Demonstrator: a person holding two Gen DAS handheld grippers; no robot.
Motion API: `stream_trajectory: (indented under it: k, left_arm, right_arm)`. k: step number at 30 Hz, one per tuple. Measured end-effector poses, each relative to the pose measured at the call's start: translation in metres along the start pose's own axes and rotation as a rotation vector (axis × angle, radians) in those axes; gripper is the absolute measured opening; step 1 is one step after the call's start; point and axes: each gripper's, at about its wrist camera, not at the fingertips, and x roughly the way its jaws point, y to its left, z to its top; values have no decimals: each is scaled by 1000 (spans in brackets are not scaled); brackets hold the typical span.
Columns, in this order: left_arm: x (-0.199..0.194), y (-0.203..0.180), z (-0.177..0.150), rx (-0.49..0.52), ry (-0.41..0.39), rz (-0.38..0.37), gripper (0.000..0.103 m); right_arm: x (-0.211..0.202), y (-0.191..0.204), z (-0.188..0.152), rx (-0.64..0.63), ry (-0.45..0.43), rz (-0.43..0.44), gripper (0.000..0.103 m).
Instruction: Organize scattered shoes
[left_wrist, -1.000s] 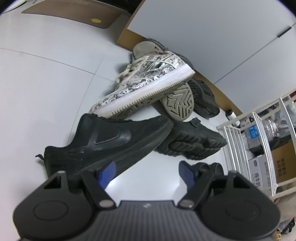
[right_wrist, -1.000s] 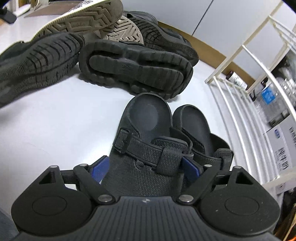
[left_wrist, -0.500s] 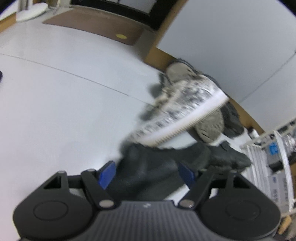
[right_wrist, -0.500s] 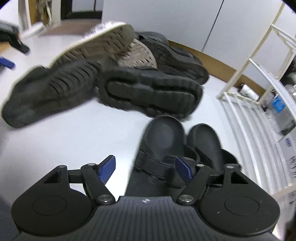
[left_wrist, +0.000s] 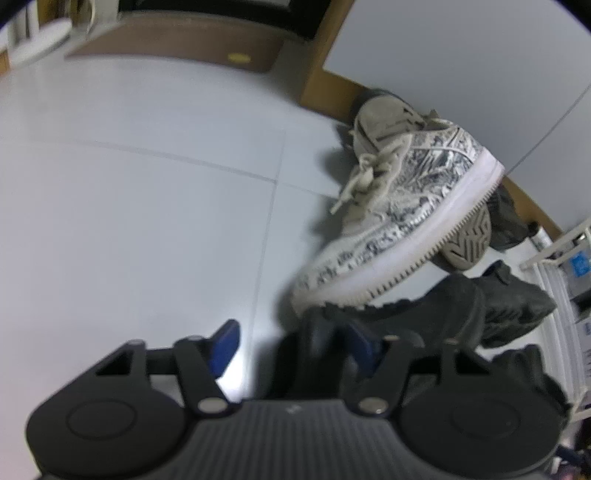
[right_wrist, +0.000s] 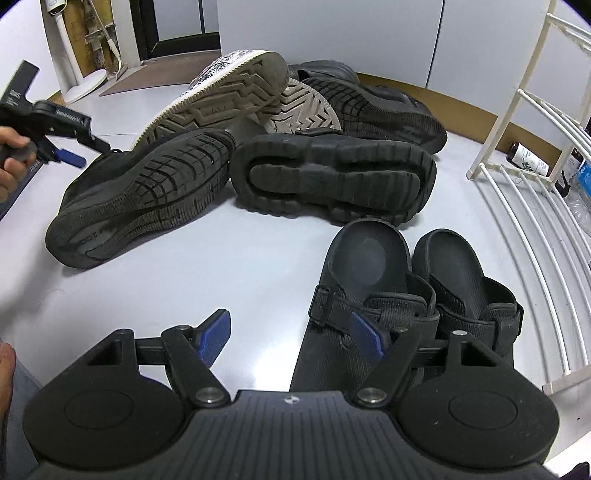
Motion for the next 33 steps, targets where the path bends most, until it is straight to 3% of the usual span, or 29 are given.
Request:
stream_trajectory:
  k: [3,6,13,17,18,19,20,22,26,33]
  left_arm:
    - [1,-3,-2,8,-3,-48,30]
    - [-2,-4,0,20,-25,-21,21]
    - [2,7,4,-10,-10,-59,21]
    - [6,11,6,-13,1,-72,47]
    - [7,11,6,-10,2,-69,48]
    - [8,10,5,-7,3,-65,46]
    - [9,9,4,-7,6,-81,36]
    - [11,8,3,-4,14,-111,34]
    - [3,1,1,35,18,-94,23]
    - [-17,-16,-12,93,30,-104,17]
  right_arm:
    - [2,-1,-1,1,7,3,76]
    - [2,2,-2,-10,8,9,76]
    - [2,3,-2,-12,2,15,76]
    - [4,4,-1,-15,3,16,76]
    - [5,5,-1,-18,4,18,76]
    - [5,5,-1,-21,5,20,76]
    - [6,6,-1,-25,6,22,76]
    - [6,7,-1,-32,7,25,76]
    - [7,9,-1,-38,9,29,76]
    - [8,12,-3,-44,16,31,76]
